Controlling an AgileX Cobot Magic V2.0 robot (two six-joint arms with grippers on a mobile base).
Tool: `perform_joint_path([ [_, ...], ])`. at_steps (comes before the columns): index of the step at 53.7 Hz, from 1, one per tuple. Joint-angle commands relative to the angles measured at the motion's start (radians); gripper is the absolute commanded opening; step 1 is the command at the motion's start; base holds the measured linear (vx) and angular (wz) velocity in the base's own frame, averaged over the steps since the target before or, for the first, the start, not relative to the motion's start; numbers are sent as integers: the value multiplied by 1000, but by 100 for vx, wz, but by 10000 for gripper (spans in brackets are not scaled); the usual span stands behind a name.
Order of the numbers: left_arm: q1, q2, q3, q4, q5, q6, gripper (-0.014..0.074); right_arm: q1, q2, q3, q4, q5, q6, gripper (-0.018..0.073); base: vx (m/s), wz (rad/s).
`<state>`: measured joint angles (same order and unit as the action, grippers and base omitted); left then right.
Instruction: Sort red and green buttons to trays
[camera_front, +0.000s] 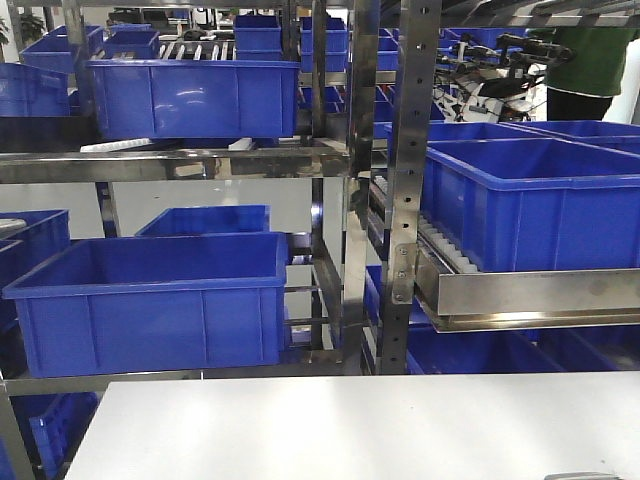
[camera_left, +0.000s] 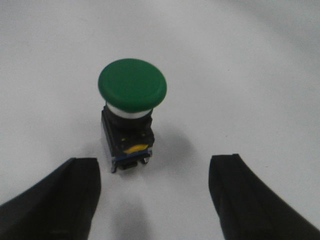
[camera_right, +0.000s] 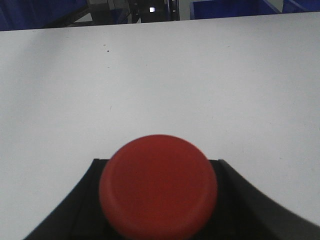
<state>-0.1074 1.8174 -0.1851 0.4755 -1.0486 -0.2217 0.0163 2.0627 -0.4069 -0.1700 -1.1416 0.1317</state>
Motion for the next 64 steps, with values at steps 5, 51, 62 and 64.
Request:
perform_joint_path([
  [5, -5, 64, -50, -11, -201, 70, 576, -8, -34, -12, 3, -180, 0, -8, 0, 0],
  [51, -1, 0, -252, 23, -77, -108, -3, -9, -67, -12, 20, -193, 0, -8, 0, 0],
  [62, -1, -281, -277, 2, 261, -161, 0, -9, -325, -12, -52, 23, 35, -8, 0, 0],
  [64, -1, -338, -294, 31, 374, -170, 0, -9, -396, -12, -63, 106, 37, -8, 0, 0],
])
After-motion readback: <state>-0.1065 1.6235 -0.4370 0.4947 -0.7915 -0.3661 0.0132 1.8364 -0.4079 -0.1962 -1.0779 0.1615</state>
